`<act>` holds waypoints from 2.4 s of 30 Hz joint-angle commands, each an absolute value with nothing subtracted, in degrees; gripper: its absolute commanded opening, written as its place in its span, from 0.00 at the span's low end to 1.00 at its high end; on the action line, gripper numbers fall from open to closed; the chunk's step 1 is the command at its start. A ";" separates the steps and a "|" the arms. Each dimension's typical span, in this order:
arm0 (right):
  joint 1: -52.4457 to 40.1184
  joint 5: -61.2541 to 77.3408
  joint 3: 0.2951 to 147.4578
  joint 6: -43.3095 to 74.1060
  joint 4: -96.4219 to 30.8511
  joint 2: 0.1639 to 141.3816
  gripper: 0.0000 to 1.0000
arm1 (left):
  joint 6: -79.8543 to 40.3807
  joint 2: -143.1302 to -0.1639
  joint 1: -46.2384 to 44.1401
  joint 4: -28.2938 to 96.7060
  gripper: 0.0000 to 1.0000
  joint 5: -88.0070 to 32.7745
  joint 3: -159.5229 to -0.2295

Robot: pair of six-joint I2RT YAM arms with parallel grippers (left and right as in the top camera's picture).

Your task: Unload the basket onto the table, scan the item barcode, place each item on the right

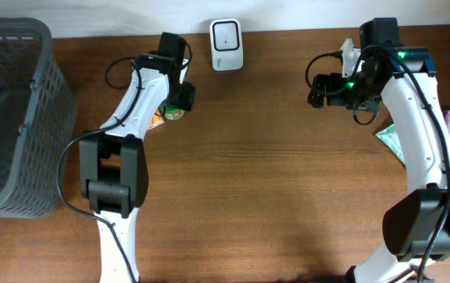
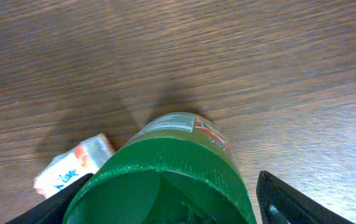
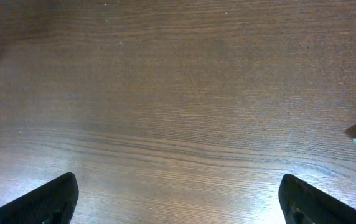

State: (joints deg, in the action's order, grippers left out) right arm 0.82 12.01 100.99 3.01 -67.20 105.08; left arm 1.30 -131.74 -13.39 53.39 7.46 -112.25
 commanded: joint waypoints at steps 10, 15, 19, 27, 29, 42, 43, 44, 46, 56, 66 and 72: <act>0.82 11.51 100.77 3.44 -67.18 105.27 0.99 | -13.80 -131.87 -23.66 66.13 0.64 -13.74 -117.56; 0.82 11.51 100.77 3.42 -67.18 105.30 0.99 | -17.39 -131.90 -34.13 63.57 0.82 -6.37 -117.54; 0.82 11.51 100.77 3.42 -67.18 105.27 0.98 | -17.34 -131.59 -35.59 65.73 0.99 -6.17 -122.13; 0.82 11.51 100.77 3.42 -67.18 105.27 0.99 | -17.19 -130.69 -18.74 85.03 0.99 3.49 -137.95; 0.82 11.51 100.77 3.42 -67.18 105.27 0.99 | -17.15 -130.69 -13.85 85.27 0.99 3.46 -137.93; -20.01 11.44 100.77 7.38 -64.84 106.78 0.99 | -17.12 -130.69 -8.23 89.45 0.99 8.64 -137.82; -22.70 11.35 100.77 7.38 -62.96 106.78 0.99 | -17.12 -130.69 -8.23 89.45 0.99 8.64 -137.82; -24.69 11.31 100.77 7.38 -61.08 106.85 0.99 | -17.12 -130.69 -8.23 89.45 0.99 8.62 -137.82; -27.77 6.13 100.71 10.92 -58.65 109.91 0.99 | -17.12 -130.69 -8.23 89.45 0.99 8.64 -137.82; -27.59 -0.73 100.55 15.75 -58.92 120.79 0.99 | -17.12 -130.69 -8.23 89.45 0.99 8.64 -137.82; -27.59 -0.25 100.49 15.09 -61.12 125.47 0.75 | -17.12 -130.69 -8.23 89.45 0.99 8.64 -137.82; -26.94 -0.27 106.59 15.09 -64.07 124.33 0.58 | -17.12 -130.69 -8.23 89.45 0.99 8.62 -137.82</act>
State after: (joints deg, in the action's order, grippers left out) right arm -27.57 0.21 101.51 14.96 -62.92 124.84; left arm -16.97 -131.90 -8.43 89.41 7.99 -136.73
